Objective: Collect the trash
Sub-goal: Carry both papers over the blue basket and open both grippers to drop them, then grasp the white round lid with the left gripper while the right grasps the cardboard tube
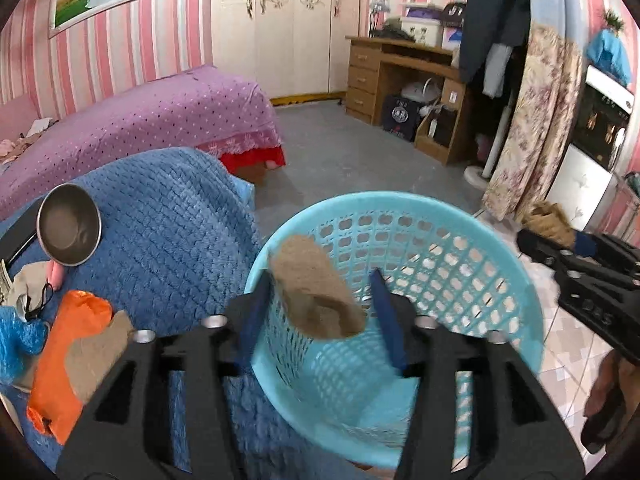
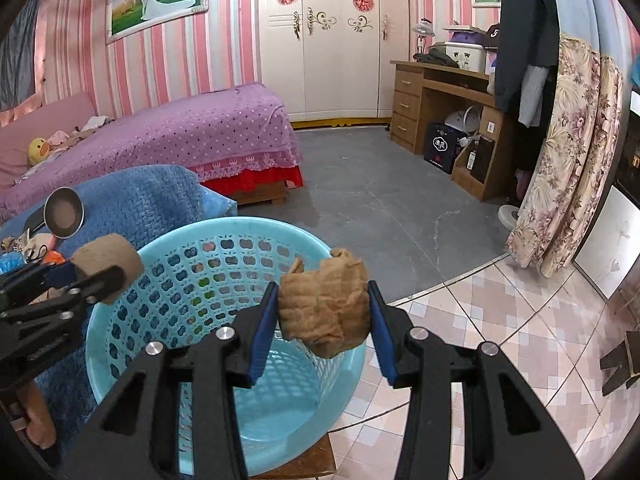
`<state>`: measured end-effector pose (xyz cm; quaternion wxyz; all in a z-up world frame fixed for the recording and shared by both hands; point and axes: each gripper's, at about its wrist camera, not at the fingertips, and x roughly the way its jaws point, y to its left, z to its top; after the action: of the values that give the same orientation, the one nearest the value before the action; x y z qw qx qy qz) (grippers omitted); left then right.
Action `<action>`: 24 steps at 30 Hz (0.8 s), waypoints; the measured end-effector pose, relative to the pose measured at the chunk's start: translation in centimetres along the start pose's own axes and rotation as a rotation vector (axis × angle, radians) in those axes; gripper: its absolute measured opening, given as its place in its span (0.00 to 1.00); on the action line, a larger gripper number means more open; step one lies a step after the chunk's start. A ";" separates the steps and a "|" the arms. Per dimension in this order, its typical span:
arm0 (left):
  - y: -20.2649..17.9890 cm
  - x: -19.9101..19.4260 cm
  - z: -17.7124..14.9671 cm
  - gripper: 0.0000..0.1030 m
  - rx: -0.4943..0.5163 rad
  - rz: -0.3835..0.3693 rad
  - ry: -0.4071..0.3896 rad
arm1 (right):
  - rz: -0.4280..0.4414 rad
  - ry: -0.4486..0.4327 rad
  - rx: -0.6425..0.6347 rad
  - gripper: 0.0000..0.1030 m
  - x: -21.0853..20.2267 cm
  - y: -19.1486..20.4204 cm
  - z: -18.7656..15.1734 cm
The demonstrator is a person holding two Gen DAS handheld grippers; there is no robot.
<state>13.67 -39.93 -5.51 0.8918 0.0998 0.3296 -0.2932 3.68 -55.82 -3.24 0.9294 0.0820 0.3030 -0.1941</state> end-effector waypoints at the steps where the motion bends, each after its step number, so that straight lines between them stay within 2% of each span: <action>1: 0.1 0.1 0.2 0.63 -0.004 0.013 -0.002 | 0.003 -0.001 0.007 0.42 0.0 -0.2 0.0; 3: 1.0 -0.2 0.5 0.75 -0.022 0.033 -0.016 | 0.009 -0.003 0.018 0.42 0.1 -0.2 -0.1; 9: 3.9 -1.9 1.5 0.89 -0.071 0.103 -0.064 | 0.008 -0.007 0.007 0.42 0.3 0.5 -0.1; 17: 6.9 -4.9 1.1 0.94 -0.107 0.173 -0.101 | 0.008 -0.005 -0.015 0.46 0.8 2.2 0.1; 18: 7.3 -5.3 1.1 0.94 -0.115 0.173 -0.100 | 0.011 -0.001 -0.008 0.54 0.9 2.3 0.1; 19: 7.7 -5.7 1.0 0.94 -0.123 0.171 -0.100 | 0.008 0.001 0.000 0.67 0.9 2.4 0.2; 23: 8.9 -7.7 0.3 0.95 -0.134 0.184 -0.113 | -0.002 -0.008 0.034 0.75 0.6 2.7 0.3; 24: 9.3 -8.3 0.2 0.95 -0.129 0.195 -0.120 | -0.007 -0.015 0.046 0.80 0.4 2.8 0.4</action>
<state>14.13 -28.71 -0.15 0.9388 0.0561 0.2827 -0.1887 5.36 -53.52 -3.10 0.9289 0.1009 0.2915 -0.2048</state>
